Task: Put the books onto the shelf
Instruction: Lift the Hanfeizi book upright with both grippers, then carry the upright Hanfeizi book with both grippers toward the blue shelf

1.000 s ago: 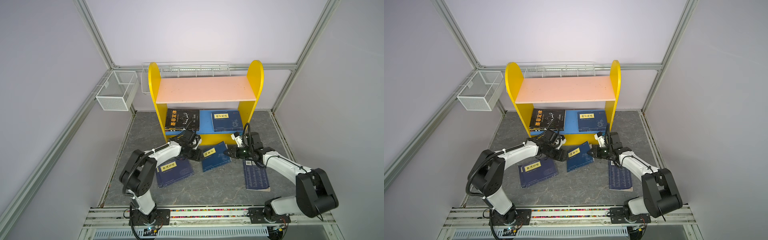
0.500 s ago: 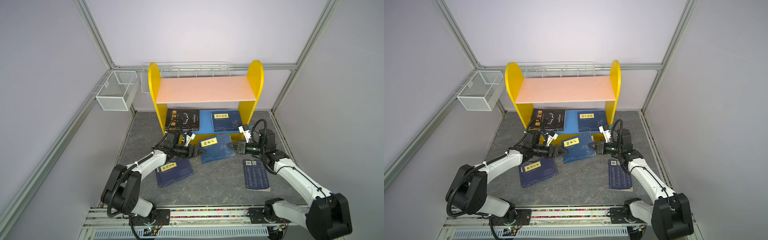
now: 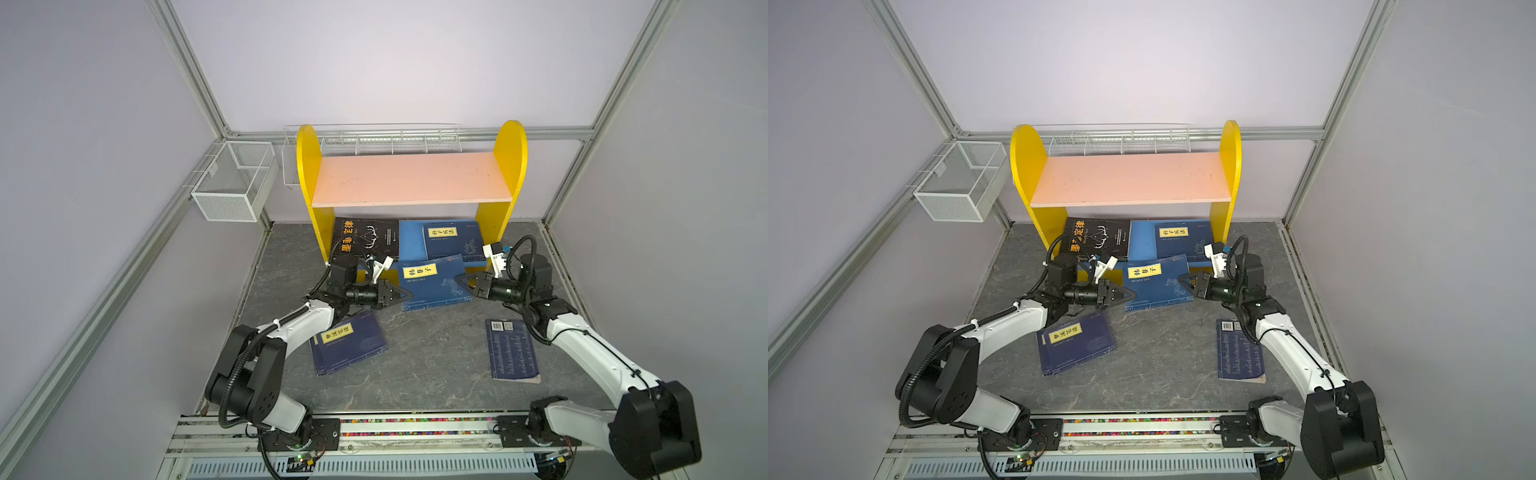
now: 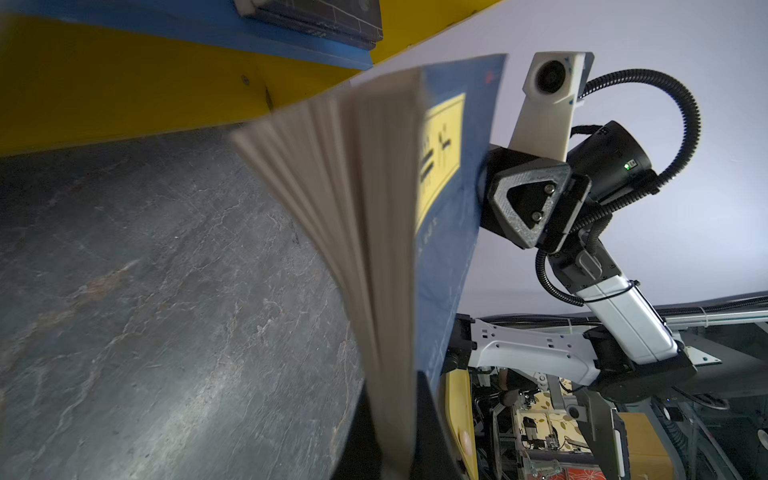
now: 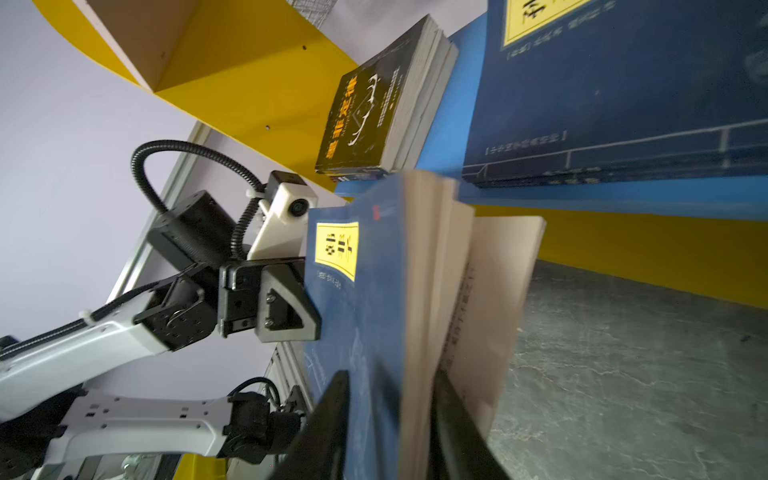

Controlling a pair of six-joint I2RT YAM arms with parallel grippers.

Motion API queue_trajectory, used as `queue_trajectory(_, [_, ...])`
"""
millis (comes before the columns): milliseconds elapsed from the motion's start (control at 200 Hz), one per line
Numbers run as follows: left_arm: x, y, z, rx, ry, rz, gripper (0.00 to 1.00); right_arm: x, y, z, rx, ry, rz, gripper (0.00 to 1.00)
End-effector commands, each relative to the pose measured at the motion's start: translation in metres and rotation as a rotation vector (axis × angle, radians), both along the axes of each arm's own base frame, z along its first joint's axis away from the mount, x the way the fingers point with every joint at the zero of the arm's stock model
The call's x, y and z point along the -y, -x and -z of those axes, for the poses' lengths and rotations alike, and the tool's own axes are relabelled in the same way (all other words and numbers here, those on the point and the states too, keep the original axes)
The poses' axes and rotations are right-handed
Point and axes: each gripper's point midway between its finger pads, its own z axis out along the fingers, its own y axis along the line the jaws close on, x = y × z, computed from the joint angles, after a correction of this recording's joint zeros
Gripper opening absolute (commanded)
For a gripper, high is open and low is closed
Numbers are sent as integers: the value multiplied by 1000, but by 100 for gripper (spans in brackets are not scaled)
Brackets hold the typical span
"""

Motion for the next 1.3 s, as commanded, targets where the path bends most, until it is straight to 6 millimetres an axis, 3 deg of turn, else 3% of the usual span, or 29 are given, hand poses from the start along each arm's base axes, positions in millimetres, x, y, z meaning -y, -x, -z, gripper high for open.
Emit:
queue_trajectory(0, [2, -3, -44, 131, 92, -11, 0, 16, -6, -6, 25, 60, 112, 67])
queue_trajectory(115, [1, -2, -56, 172, 119, -18, 0, 26, -8, 2, 4, 95, 154, 72])
queue_trajectory(290, [0, -3, -64, 207, 139, -27, 0, 20, -5, 6, -13, 60, 112, 70])
queue_trajectory(460, [0, -9, -61, 217, 135, -54, 0, 3, -1, -12, 28, -55, 21, 44])
queue_trajectory(645, [0, -20, -54, 231, 116, -105, 0, -16, 8, -32, 82, -112, -70, 36])
queue_trajectory(820, [-1, -26, -56, 243, 114, -138, 0, -22, 8, -35, 105, -106, -70, 15])
queue_trajectory(885, [-2, -29, -53, 234, 97, -158, 15, -19, 7, -36, 120, -88, -50, 13])
queue_trajectory(950, [-4, -33, -50, 217, 75, -188, 39, -13, 4, -37, 129, -77, -19, 11])
queue_trajectory(1025, [-7, -36, -48, 206, 56, -214, 57, -5, 0, -41, 141, -90, 14, 9])
queue_trajectory(1105, [-8, -37, -49, 203, 51, -222, 62, 0, -5, -47, 157, -111, 35, 9])
queue_trajectory(1295, [-7, -36, -46, 191, 44, -218, 60, -1, -12, -65, 189, -155, 33, 8])
